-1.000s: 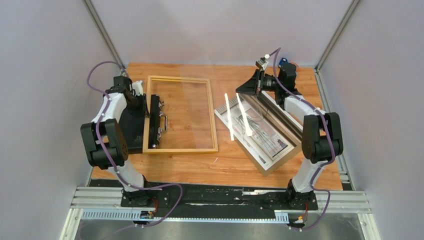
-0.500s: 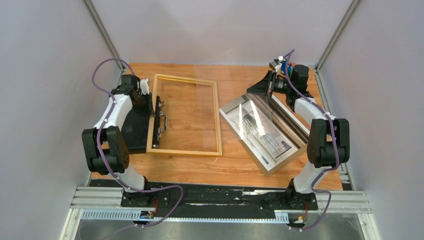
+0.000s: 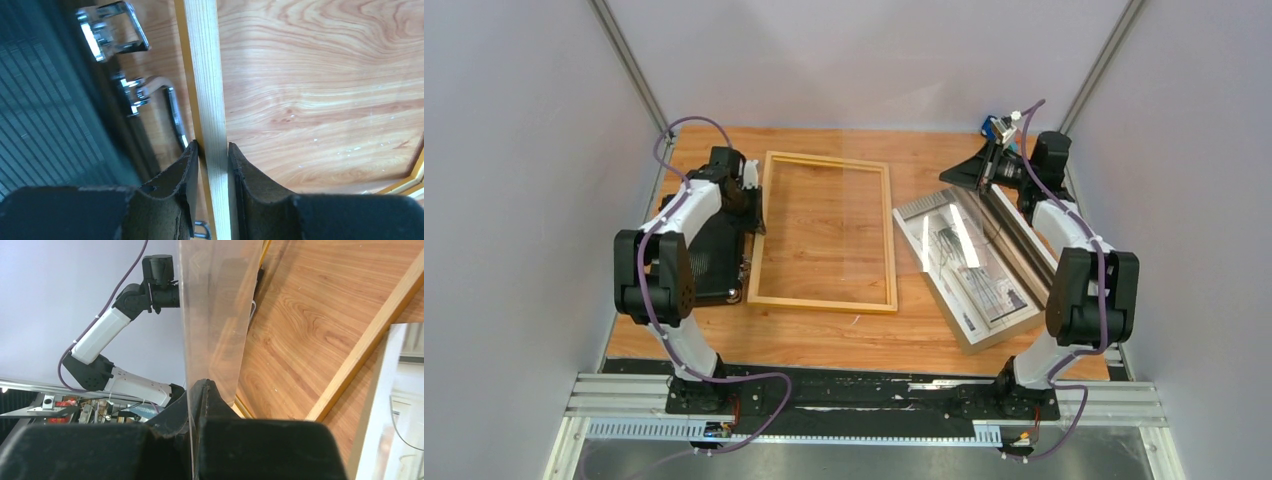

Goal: Put the photo into the frame
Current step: Move the photo frame to the center of the board.

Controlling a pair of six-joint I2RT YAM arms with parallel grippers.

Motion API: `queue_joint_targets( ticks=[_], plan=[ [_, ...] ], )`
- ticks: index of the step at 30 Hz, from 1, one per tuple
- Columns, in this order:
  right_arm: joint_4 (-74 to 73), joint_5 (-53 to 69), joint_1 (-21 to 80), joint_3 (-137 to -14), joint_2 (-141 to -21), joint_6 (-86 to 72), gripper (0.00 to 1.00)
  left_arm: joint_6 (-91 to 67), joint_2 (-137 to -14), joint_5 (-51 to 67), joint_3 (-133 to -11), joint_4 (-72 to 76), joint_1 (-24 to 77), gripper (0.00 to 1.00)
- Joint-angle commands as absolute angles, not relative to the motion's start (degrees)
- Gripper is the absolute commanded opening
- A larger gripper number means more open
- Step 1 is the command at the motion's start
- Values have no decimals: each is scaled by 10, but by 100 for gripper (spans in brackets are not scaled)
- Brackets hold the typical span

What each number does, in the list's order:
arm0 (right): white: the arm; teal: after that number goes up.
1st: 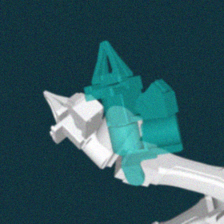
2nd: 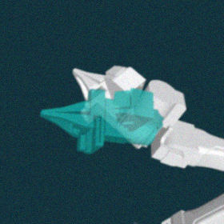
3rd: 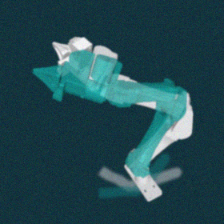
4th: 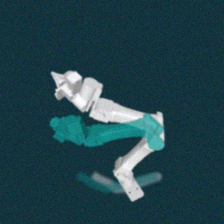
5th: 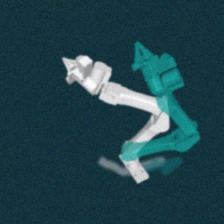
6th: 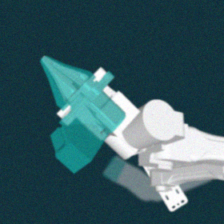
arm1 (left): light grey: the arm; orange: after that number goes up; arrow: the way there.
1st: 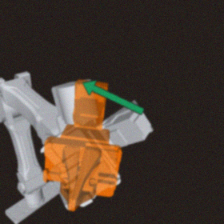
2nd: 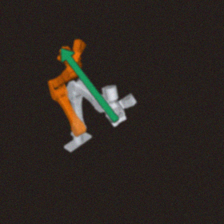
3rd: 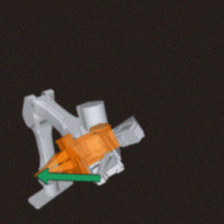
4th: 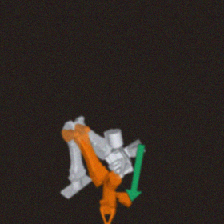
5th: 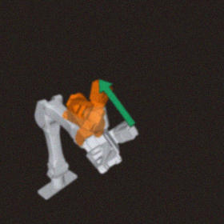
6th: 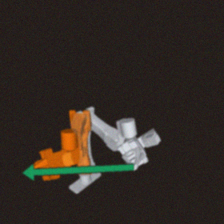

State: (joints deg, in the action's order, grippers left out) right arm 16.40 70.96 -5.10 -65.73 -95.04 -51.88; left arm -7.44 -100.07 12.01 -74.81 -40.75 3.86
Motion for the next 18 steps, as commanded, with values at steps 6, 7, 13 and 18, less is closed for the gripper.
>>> queue_joint_targets(
  ticks=[6, 7, 13, 18],
  plan=[
    [175, 693, -51, -628, -907, -498, 0, -116, -1043, 158, -779, -361, 93, 0],
    [176, 691, -51, -625, -908, -498, 0, -119, -1044, 158, -777, -358, 95, 0],
    [186, 681, -41, -603, -916, -492, 0, -134, -1040, 153, -742, -328, 103, 0],
    [266, 656, -18, -555, -915, -525, 0, -131, -1024, 166, -709, -315, 111, 0]
  ],
)
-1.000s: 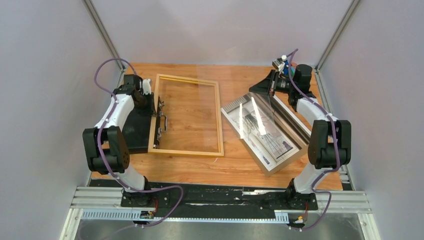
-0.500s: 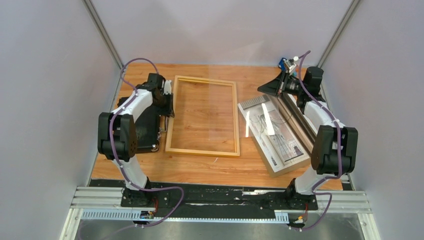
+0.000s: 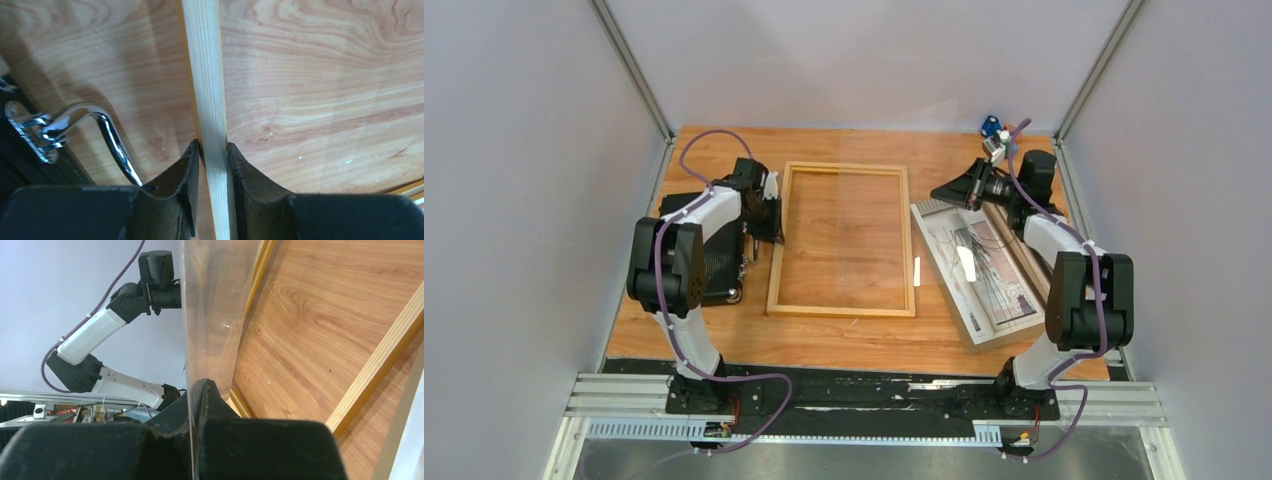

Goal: Put the photo into the frame
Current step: Move the photo frame to the center of the board.

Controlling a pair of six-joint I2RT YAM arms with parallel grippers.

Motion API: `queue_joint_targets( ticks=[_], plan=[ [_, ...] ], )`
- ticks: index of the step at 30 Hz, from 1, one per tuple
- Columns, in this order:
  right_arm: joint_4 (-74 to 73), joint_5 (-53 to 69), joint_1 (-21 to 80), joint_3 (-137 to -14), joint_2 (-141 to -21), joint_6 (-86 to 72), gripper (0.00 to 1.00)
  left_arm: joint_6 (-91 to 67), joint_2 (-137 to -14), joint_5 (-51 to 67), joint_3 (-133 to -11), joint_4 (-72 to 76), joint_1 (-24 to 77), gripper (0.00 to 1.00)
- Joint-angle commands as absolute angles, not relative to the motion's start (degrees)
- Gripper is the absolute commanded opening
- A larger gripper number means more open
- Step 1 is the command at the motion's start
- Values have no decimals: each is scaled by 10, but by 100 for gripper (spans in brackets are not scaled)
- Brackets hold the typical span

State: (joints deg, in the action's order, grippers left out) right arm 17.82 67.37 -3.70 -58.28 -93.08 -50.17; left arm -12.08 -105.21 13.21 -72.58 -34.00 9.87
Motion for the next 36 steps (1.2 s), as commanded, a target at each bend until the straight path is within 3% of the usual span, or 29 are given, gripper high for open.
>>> queue_joint_targets(
  ticks=[1, 5, 11, 13, 18, 21, 27, 36],
  plan=[
    [282, 653, -13, -547, -915, -534, 0, -128, -1021, 169, -701, -313, 111, 1],
    [328, 634, -3, -529, -916, -570, 0, -122, -1009, 171, -672, -298, 112, 6],
    [344, 617, 35, -519, -931, -576, 0, -109, -994, 157, -670, -304, 112, 28],
    [347, 615, 45, -521, -941, -577, 0, -105, -989, 153, -675, -309, 112, 38],
    [377, 620, 53, -529, -968, -597, 0, -91, -971, 133, -685, -327, 112, 77],
    [385, 622, 52, -532, -978, -604, 0, -81, -955, 117, -692, -341, 111, 91],
    [404, 622, 61, -538, -996, -629, 0, -52, -910, 94, -702, -343, 110, 99],
    [470, 605, 90, -533, -1025, -691, 0, -32, -874, 85, -720, -348, 96, 100]
  ],
)
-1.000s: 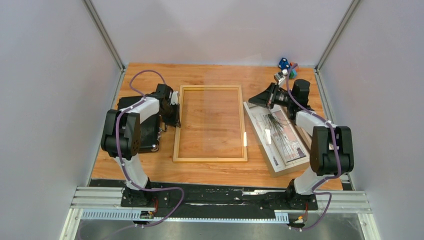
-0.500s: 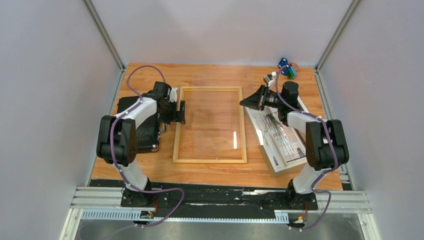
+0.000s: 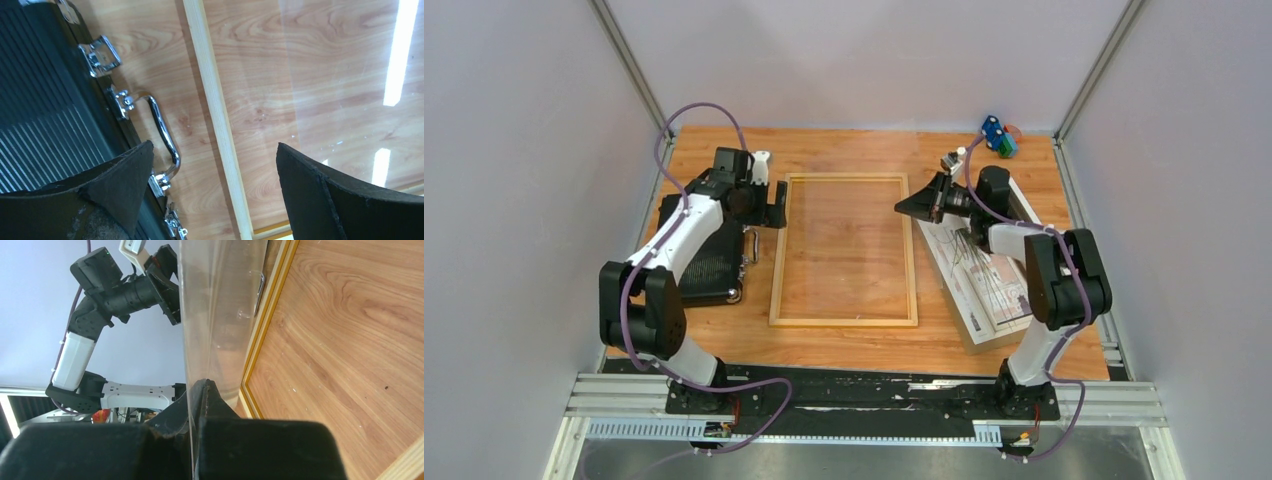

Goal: Put the photo into the frame
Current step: Move the photo frame to the center of the board.

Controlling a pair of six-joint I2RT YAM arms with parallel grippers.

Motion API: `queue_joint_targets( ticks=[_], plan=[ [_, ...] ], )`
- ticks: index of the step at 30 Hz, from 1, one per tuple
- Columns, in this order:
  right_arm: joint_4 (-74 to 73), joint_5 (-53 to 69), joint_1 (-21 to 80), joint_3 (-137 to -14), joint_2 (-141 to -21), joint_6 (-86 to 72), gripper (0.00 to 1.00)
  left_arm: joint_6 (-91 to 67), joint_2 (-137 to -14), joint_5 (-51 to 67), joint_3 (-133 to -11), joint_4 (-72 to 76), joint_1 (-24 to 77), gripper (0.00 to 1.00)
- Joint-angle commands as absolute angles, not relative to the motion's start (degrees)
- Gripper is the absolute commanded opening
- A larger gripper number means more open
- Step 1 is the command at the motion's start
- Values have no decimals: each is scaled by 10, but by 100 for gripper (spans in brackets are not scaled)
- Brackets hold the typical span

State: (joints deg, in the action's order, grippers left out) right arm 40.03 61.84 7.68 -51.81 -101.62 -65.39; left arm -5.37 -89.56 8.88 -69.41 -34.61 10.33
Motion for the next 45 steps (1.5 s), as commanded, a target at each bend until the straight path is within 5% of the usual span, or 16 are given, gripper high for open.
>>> queue_joint_targets(
  ticks=[1, 45],
  plan=[
    [473, 600, 92, -532, -1028, -696, 0, -29, -873, 86, -723, -349, 95, 100],
    [656, 492, 174, -458, -1105, -774, 0, 37, -810, 45, -687, -275, 83, 100]
  ],
)
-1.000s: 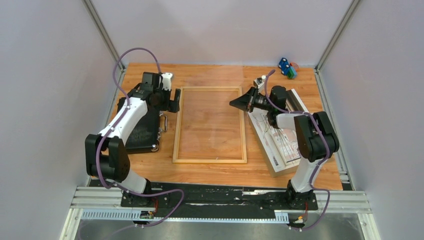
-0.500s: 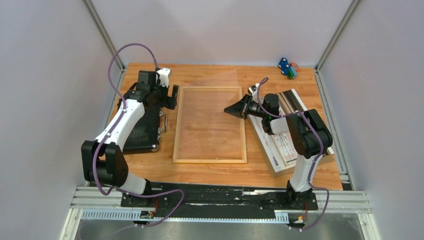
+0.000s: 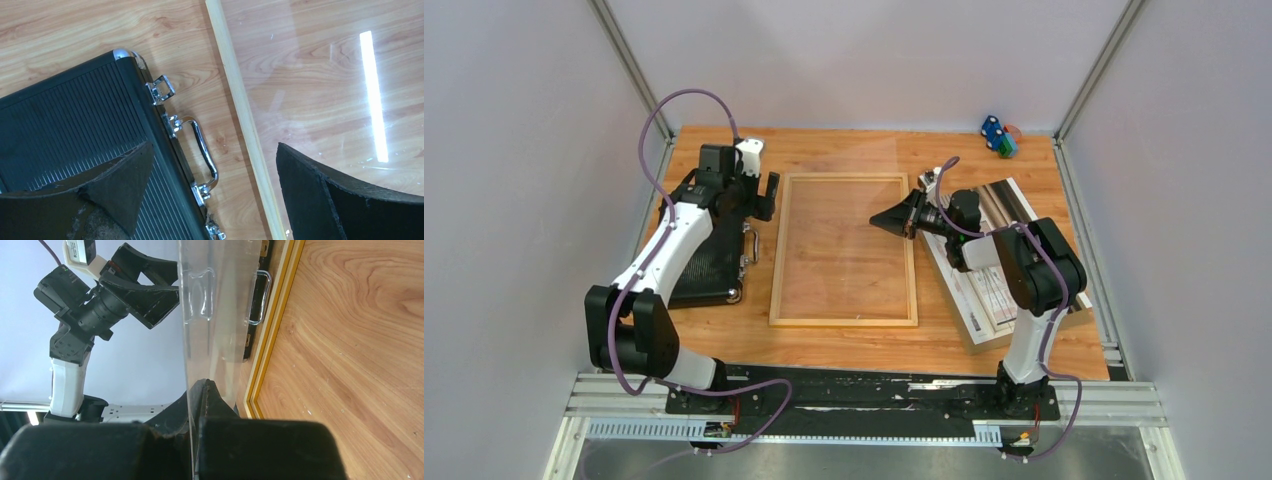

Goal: Put the photo into the frame
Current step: Move the photo frame to the center of the board, then place the photo frame item in the photo frame.

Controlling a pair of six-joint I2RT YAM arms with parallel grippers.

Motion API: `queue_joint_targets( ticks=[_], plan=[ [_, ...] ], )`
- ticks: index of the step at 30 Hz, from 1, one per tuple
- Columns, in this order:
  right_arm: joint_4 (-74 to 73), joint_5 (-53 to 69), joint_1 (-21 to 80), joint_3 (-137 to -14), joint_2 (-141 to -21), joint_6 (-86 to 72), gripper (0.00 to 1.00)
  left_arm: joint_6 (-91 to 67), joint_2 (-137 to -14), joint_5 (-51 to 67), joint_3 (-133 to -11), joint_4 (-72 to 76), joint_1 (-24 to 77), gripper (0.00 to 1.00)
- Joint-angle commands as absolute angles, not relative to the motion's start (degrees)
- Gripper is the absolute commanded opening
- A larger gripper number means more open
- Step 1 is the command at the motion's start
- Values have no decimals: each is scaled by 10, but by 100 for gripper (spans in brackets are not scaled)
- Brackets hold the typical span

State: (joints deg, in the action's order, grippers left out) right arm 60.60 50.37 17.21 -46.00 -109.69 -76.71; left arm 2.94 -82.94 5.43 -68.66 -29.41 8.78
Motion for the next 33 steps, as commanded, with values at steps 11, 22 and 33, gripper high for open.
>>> queue_joint_targets(
  ticks=[11, 22, 33],
  plan=[
    [650, 479, 174, -444, -1103, -772, 0, 33, -803, 45, -684, -273, 83, 100],
    [651, 479, 175, -444, -1118, -775, 0, 34, -798, 41, -679, -271, 83, 100],
    [655, 483, 175, -449, -1134, -775, 0, 36, -795, 40, -672, -267, 83, 100]
  ],
)
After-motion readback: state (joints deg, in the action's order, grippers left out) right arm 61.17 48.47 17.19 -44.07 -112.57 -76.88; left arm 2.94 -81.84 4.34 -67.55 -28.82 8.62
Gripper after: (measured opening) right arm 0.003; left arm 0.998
